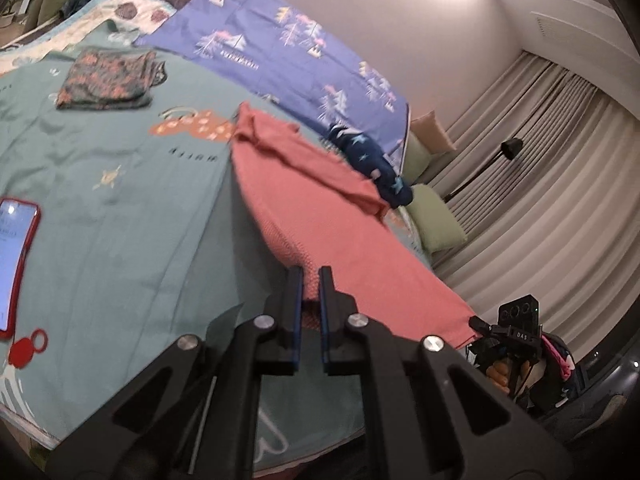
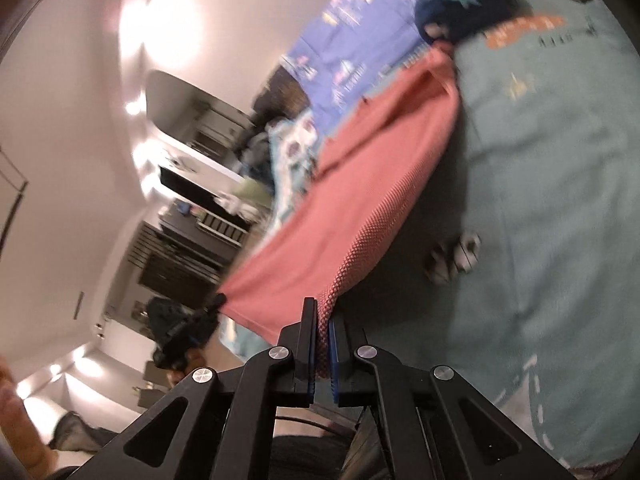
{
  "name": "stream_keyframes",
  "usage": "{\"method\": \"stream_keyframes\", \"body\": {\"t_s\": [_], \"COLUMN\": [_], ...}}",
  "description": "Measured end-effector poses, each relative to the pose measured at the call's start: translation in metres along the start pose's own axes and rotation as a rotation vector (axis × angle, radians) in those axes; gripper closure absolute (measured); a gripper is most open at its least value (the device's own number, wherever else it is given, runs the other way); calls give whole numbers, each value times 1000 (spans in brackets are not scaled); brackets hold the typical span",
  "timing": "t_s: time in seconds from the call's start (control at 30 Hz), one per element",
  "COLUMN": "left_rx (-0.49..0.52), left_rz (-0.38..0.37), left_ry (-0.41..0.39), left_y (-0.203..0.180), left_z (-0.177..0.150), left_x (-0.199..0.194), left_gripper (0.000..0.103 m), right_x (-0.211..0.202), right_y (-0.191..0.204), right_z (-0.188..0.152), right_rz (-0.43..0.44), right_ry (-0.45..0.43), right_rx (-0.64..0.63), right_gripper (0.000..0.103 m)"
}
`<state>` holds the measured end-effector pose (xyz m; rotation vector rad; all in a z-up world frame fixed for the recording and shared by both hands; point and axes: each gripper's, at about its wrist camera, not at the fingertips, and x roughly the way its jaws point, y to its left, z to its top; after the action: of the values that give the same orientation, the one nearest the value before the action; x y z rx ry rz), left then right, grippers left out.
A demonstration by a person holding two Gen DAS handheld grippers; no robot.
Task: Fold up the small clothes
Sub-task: 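Grasp the shirt hem with the left gripper while the right gripper grasps the hem too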
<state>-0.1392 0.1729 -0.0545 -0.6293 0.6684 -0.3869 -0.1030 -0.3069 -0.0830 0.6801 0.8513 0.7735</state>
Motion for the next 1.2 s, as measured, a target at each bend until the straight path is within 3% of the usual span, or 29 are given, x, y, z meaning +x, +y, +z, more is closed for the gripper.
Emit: {"method": "stream_keyframes", "body": {"t_s": [0.2, 0.33, 0.37, 0.4, 0.43, 0.5, 0.67, 0.8, 0.87, 0.9, 1.0, 1.2], "left_rx": [38, 41, 36, 20, -4, -74, -121, -55, -52, -50, -45, -57], "left_rz": [-9, 92, 111, 136, 154, 187, 231, 230, 198, 184, 174, 81], "left_ry": [-36, 26, 37, 52, 61, 69, 161, 172, 178, 190, 180, 67], "left_y": [-9, 0, 3, 10, 18, 36, 58, 51, 48, 48, 43, 23], "left_z": [14, 10, 7, 3, 0, -8, -26, -31, -30, -30, -30, -8], "left_x": [-2, 13, 15, 17, 19, 22, 45, 56, 57, 58, 55, 25], "left_gripper": [95, 94, 91, 82, 64, 44, 44, 44, 64, 93, 97, 97], "right_x": [3, 6, 6, 6, 4, 7, 8, 7, 8, 9, 7, -3], "right_y": [10, 7, 7, 5, 2, -3, -12, -12, -12, -13, -11, 5], "right_z": [15, 14, 12, 9, 6, 2, -3, -4, -4, -4, -5, 1], "right_rz": [-7, -45, -55, -63, -66, -74, -95, -106, -112, -114, -117, -78], "right_ry": [-14, 4, 10, 17, 23, 35, 45, 39, 41, 42, 37, -2], "right_rx": [-39, -42, -43, -43, -37, -15, 16, 21, 24, 25, 20, -39], "right_gripper": [98, 98, 98, 98, 98, 97, 97, 97, 97, 97, 97, 97]}}
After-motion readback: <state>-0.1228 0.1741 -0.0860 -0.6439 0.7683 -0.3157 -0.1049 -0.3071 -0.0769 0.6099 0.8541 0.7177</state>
